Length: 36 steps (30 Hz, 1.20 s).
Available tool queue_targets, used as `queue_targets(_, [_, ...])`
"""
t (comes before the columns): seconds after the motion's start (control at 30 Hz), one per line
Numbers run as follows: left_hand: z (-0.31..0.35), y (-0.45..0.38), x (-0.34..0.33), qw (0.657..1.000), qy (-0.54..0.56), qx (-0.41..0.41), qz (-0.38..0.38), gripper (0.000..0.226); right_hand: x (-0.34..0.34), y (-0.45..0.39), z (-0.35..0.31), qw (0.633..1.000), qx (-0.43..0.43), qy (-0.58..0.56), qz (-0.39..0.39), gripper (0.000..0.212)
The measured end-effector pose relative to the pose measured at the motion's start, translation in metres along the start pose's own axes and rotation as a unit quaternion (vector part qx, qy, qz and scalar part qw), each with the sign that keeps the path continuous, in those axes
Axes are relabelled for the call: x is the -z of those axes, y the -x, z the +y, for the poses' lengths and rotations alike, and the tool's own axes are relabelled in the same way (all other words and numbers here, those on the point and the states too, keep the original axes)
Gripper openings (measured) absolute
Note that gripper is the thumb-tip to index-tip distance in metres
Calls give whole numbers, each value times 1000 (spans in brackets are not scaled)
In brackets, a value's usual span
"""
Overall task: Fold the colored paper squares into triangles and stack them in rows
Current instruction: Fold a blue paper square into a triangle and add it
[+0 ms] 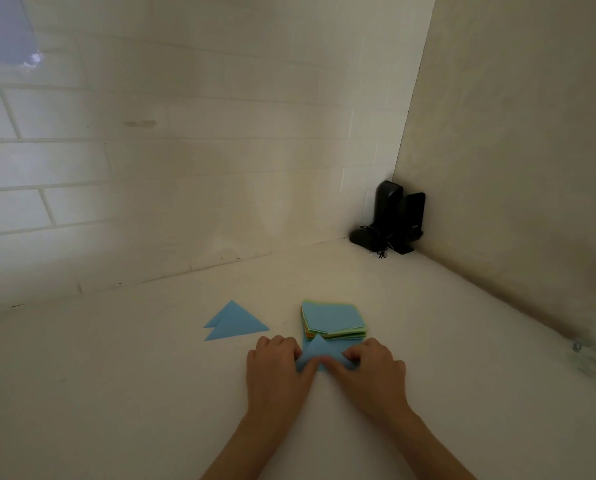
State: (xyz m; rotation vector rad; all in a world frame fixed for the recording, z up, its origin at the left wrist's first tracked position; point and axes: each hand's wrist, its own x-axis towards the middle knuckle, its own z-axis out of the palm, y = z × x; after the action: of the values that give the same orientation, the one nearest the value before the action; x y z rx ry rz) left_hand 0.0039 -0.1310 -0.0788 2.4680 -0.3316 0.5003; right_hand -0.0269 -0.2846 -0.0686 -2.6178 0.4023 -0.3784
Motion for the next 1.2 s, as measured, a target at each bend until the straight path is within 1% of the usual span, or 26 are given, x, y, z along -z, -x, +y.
queue_targets(0.1, [0,-2,1,1000,-2,11,-12,30,-2,1,-2,1000,-5,10,12,43])
queue_targets(0.2, [-1,-3,7,999,46,19,-13,26,-1,2,-2,1000,-4,7,4,33])
queue_targets(0.33, [-6,-5,12,992,117,26,-34,26,4,-2,3,998,-4,-61,-13,32])
queue_targets(0.43, [-10,-6,17,986,156,35,-50,24,10,-5,8,993,-2,-107,-43,25])
queue_targets(0.53, [-13,-5,21,982,176,43,-55,21,12,-7,15,987,10,-151,-52,21])
queue_targets(0.6, [-14,-3,23,984,165,46,-52,19,11,-7,19,983,17,-175,-50,19])
queue_targets(0.67, [-10,0,24,990,130,32,-50,16,10,-6,21,982,23,-183,-42,17])
queue_targets(0.73, [0,1,24,997,54,-7,-62,11,9,-3,21,982,28,-185,-27,17])
queue_targets(0.77, [7,1,25,997,12,-18,-74,12,8,-2,21,982,29,-185,-18,18])
queue_targets(0.83, [20,0,23,995,-41,-9,-89,24,8,0,20,982,28,-186,-5,19])
queue_targets(0.9, [28,-3,20,993,-51,12,-105,31,7,2,20,981,30,-190,0,20])
queue_targets(0.97, [29,-6,19,992,-32,25,-121,30,6,3,21,980,31,-196,5,20])
queue_targets(1.03, [25,-7,18,992,11,39,-124,30,6,3,22,979,39,-199,12,20])
queue_targets(1.13, [20,-5,21,986,109,72,-108,26,6,6,24,980,53,-191,24,18])
queue_targets(1.2, [15,-2,25,972,189,97,-102,23,8,8,23,982,48,-180,23,14])
